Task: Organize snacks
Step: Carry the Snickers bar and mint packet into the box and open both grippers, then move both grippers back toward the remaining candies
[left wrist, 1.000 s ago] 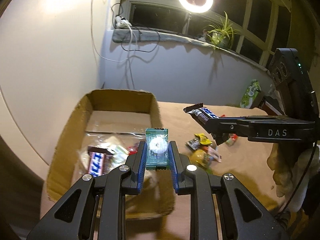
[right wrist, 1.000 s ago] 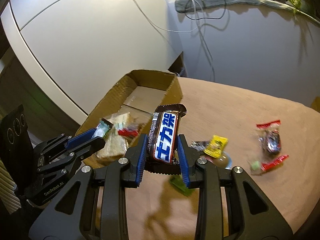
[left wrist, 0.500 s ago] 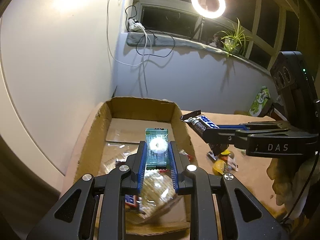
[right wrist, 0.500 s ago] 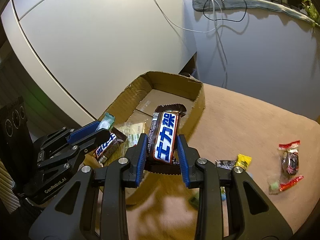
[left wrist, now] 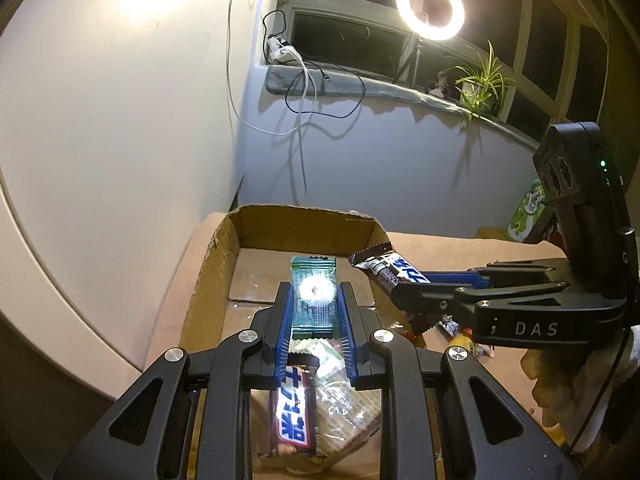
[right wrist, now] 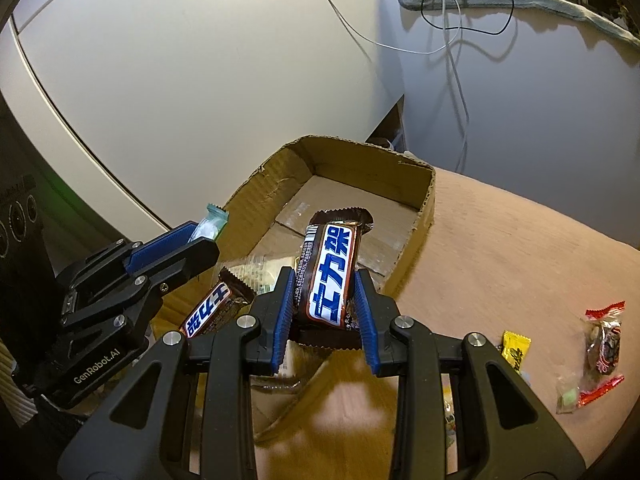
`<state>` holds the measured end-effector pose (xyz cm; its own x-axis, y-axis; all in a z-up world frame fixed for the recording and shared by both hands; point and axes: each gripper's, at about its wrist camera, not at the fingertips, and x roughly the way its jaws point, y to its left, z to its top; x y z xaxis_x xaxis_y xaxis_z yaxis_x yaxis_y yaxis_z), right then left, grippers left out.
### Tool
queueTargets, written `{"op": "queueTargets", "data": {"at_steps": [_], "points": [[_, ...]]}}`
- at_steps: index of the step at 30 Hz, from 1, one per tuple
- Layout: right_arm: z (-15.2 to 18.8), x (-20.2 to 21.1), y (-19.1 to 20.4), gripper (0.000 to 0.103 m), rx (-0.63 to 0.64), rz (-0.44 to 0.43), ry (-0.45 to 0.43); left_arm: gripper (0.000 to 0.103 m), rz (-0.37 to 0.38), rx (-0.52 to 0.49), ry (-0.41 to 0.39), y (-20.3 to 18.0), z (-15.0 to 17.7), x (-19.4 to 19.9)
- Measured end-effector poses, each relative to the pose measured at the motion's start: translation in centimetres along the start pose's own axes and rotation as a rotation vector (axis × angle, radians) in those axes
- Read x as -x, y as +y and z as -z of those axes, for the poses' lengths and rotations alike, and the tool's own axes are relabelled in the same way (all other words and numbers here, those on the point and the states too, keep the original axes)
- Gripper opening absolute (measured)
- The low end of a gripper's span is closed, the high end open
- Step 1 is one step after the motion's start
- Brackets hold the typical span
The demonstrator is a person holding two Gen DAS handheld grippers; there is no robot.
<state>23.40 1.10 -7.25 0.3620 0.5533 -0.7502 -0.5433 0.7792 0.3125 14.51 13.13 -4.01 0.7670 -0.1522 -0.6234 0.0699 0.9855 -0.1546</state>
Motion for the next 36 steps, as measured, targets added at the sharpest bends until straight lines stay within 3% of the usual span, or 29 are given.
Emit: {"op": "queueTargets", "data": {"at_steps": [13,16,18,20,21,27,36], "points": [[-0.5,-1.5,0.6,0.032,0.020,-0.006,0.015,0.023,-0.025,0.015,-0.003,0.7,-0.3,-0.3],[-0.5,-1.6,0.7,0.032,0.021,-0.003,0.013,0.036,-0.031,0.014,-0.009,0.8,-0.4,-0.2],[-0.4,-1.5,0.7,0.046,0.025,0.004,0.012,0.052,-0.035,0.014,-0.015,0.8,-0.4,0.0],[-0.4,-1.4,0.7,0.060,0.029,0.013,0.003,0.061,-0.040,0.015,-0.022,0.9,-0.5,0.1],[-0.4,-1.3,0.8,0.061,0.031,0.020,-0.003,0.066,-0.046,0.016,-0.027,0.8,-0.6,0.2],[-0.4,-0.5,0.2,0.072,0.017,0.041,-0.022,0.068,-0.056,0.007,-0.032,0.6,-0.7,0.3],[0.6,3.3,-1.9,0.073,-0.010,0.069,-0.073,0.068,-0.054,-0.006,-0.042,-1.0,-0.7,1.0]]}}
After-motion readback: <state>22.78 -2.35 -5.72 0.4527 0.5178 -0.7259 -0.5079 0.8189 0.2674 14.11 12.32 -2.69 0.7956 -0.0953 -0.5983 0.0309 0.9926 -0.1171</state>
